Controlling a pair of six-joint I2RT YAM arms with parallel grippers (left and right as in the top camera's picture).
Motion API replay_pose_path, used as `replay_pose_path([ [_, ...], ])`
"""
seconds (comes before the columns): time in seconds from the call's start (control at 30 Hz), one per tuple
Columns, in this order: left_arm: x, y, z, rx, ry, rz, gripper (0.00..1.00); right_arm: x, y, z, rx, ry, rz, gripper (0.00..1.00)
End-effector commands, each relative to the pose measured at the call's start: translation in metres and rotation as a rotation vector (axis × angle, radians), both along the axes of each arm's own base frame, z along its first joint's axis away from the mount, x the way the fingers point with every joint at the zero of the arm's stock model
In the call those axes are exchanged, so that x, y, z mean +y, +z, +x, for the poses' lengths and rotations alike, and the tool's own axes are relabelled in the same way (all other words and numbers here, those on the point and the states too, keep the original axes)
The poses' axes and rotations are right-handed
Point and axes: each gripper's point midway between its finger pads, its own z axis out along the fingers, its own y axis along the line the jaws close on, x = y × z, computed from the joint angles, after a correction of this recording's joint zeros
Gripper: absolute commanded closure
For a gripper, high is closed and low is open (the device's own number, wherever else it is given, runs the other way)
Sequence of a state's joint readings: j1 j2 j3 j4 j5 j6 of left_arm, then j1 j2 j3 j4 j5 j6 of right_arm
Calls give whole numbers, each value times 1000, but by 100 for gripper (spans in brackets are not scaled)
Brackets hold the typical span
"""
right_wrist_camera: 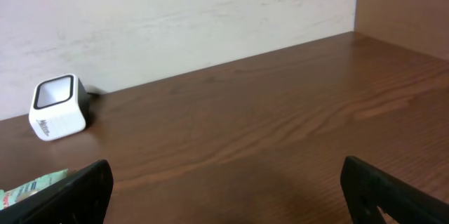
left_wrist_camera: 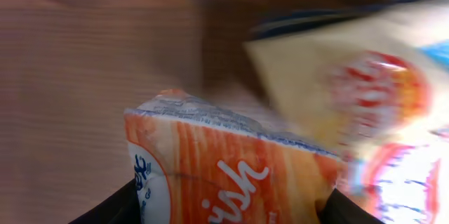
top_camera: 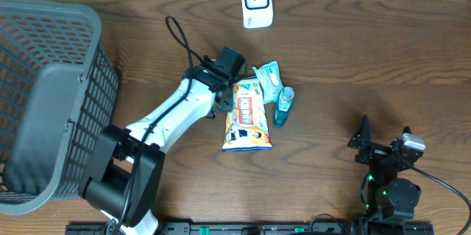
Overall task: Scan the item barcode
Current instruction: 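Carry the tissue pack over the table toward the scanner, then release the tissue pack onto the table left of the snack bag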
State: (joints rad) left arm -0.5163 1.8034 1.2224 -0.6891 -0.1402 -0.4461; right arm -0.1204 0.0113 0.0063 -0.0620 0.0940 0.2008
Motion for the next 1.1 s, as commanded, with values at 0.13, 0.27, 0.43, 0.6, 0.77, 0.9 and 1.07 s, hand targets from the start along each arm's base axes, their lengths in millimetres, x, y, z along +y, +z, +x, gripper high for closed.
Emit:
replay_pose_path([
  [0.13,33,2,8,-37,116,51,37,-1,0,0,2,-6,-7,1],
  [0.27,27,-9,5,-34,107,14,34,-1,0,0,2,-6,-7,1],
  [0.43,5,-26,5,-40,78,-123,34,-1,0,0,2,-6,-7,1],
  [0.6,-10,-27,12,-68,56,-203,32,-1,0,0,2,-6,-7,1],
  [0.77,-6,-11,22,-124,29,-171,2,-1,0,0,2,-6,-7,1],
  [0.9,-4,28,32,-206,-3,-159,2,-1,0,0,2,-6,-7,1],
  [1.07,17,123,49,-476,9,-105,2,-1,0,0,2,-6,-7,1],
])
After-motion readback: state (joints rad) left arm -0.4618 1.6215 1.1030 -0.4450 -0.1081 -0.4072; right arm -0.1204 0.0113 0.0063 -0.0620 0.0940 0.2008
